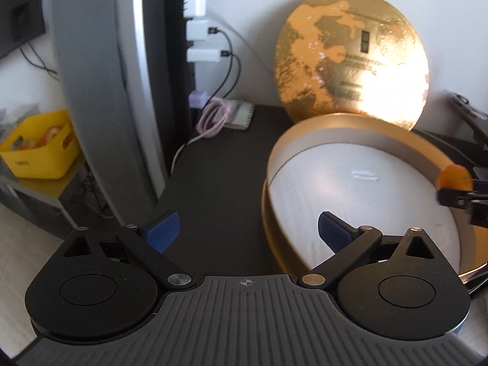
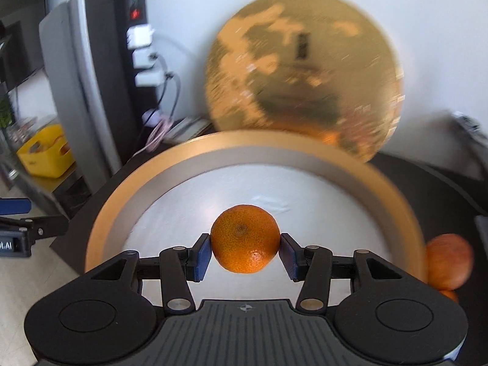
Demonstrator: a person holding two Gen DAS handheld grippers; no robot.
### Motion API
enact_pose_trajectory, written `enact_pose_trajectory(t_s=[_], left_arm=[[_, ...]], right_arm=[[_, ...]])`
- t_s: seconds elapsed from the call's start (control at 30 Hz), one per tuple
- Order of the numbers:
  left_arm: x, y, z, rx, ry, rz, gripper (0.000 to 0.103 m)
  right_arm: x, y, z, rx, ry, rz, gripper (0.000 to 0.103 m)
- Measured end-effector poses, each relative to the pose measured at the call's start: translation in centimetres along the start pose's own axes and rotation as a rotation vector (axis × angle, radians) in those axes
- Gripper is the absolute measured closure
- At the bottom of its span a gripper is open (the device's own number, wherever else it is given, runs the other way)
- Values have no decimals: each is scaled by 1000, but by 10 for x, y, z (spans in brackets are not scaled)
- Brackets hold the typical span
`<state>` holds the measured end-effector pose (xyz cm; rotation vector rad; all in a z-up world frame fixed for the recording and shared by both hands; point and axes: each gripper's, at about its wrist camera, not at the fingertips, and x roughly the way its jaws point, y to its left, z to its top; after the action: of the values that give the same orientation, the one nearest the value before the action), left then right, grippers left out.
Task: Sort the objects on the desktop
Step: 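Carry the orange over the foam in the gold box and open the right gripper, then move the right gripper back to the oranges beside the apple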
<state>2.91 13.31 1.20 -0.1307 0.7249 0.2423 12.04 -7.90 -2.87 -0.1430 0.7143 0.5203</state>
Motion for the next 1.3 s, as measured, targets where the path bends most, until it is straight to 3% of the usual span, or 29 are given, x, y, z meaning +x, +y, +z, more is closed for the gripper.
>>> enact_pose_trajectory(t_s=[0.27,0.6,0.7,0.83,1.3], left_arm=[[17,18,-10,-4,60,18,3],[34,24,-16,-21,113,-4,3],[36,23,-17,-19,118,-8,3],[34,19,-18,-11,120,-15,3],[9,-19,-15,68,62,-29,3]], right_arm=[[65,39,17,-31,157,53,55],[91,51,18,-49,247,41,54],[91,51,19,-48,243,36,53],[81,45,19,-41,216,22,41],[-15,-6,-2,83,2,5,40]])
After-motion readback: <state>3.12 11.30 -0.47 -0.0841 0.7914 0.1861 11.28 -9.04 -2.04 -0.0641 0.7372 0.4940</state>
